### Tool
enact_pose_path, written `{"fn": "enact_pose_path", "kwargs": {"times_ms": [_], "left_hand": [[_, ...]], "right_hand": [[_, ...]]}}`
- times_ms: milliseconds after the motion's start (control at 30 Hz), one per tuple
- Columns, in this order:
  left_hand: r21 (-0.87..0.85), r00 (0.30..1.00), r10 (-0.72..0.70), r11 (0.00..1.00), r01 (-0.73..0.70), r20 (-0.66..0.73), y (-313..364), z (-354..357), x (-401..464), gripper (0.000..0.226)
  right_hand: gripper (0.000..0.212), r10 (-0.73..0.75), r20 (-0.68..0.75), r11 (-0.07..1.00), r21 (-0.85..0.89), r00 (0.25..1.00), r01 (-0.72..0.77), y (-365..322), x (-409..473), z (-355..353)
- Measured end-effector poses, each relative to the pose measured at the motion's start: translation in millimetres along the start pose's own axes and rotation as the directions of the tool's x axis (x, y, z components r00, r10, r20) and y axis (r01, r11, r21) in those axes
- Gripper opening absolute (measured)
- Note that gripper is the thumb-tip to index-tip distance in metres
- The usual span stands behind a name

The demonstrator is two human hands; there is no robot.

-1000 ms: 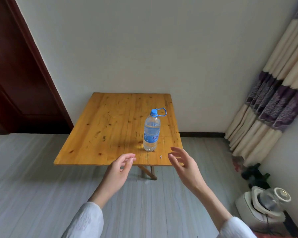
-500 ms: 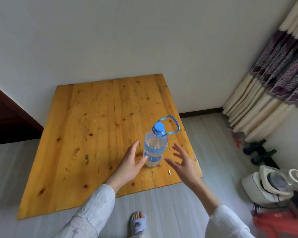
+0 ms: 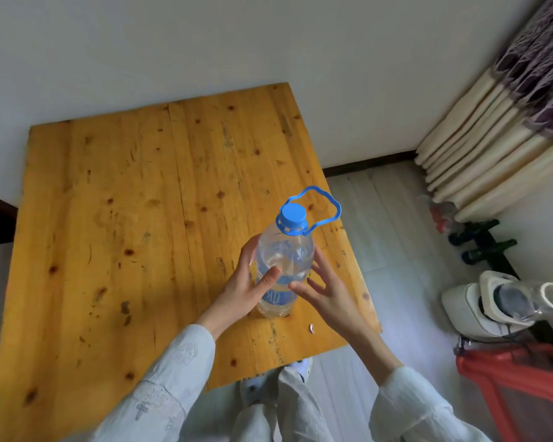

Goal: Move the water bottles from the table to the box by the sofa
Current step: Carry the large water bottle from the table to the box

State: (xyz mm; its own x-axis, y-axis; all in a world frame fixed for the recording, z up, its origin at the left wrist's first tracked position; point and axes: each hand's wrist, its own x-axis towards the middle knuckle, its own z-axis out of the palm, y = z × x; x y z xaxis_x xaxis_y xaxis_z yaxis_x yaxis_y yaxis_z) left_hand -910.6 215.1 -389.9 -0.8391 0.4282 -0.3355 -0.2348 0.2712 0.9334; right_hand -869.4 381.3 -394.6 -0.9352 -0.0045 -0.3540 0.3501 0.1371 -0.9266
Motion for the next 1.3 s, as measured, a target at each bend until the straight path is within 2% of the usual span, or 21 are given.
{"fn": "enact_pose_path", "kwargs": {"times_ms": [200, 367, 467, 633, 733, 900, 1033, 1167, 1300], "left_hand": [[-0.049, 0.998, -0.032, 0.998, 0.029, -0.054, 7.9, 2.9, 34.3, 0.088], [-0.072, 0.989, -0.060, 0.996, 0.051, -0.133, 7.0, 4.9, 38.5, 0.069], [-0.054, 0.995, -0.048, 0.998, 0.043, -0.090, 12.8, 9.7, 35.0, 0.056], [-0.054, 0.999, 0.037, 0.998, -0.037, -0.007, 24.8, 21.4, 18.8, 0.062], [-0.050, 0.991, 0.103, 0.994, -0.099, 0.084, 38.5, 29.7, 3.0, 0.064], [-0.016, 0.942, 0.218, 0.975, -0.221, 0.256, 62.7, 54.5, -25.4, 0.056], [-0.016, 0.864, 0.300, 0.947, -0.321, 0.404, 84.7, 95.8, -63.3, 0.053], [-0.046, 0.763, 0.344, 0.923, -0.383, 0.548, 100.2, 157.0, -114.4, 0.061], [-0.107, 0.616, 0.378, 0.897, -0.430, 0.691, 106.6, 232.7, -189.8, 0.062]], "right_hand": [[0.075, 0.016, -0.004, 0.993, 0.117, 1.000, -0.016, 0.8, 36.5, -12.8], [0.072, 0.014, -0.021, 0.987, 0.158, 1.000, -0.011, -0.4, 36.3, -14.7], [0.072, 0.026, -0.064, 0.984, 0.180, 0.998, -0.014, -1.1, 22.9, -16.3], [0.075, -0.004, -0.198, 0.985, 0.169, 0.980, 0.038, -4.6, -12.3, -19.1], [0.072, -0.018, -0.327, 0.981, 0.177, 0.945, 0.080, -9.1, -42.0, -16.4], [0.073, -0.078, -0.531, 0.958, 0.195, 0.844, 0.211, -8.6, -105.4, -12.9], [0.073, -0.067, -0.692, 0.928, 0.221, 0.719, 0.299, -9.8, -176.1, -16.5], [0.072, -0.046, -0.829, 0.916, 0.187, 0.557, 0.355, -2.9, -265.5, -23.4], [0.071, -0.010, -0.917, 0.908, 0.158, 0.398, 0.387, 14.6, -379.0, -22.7]]}}
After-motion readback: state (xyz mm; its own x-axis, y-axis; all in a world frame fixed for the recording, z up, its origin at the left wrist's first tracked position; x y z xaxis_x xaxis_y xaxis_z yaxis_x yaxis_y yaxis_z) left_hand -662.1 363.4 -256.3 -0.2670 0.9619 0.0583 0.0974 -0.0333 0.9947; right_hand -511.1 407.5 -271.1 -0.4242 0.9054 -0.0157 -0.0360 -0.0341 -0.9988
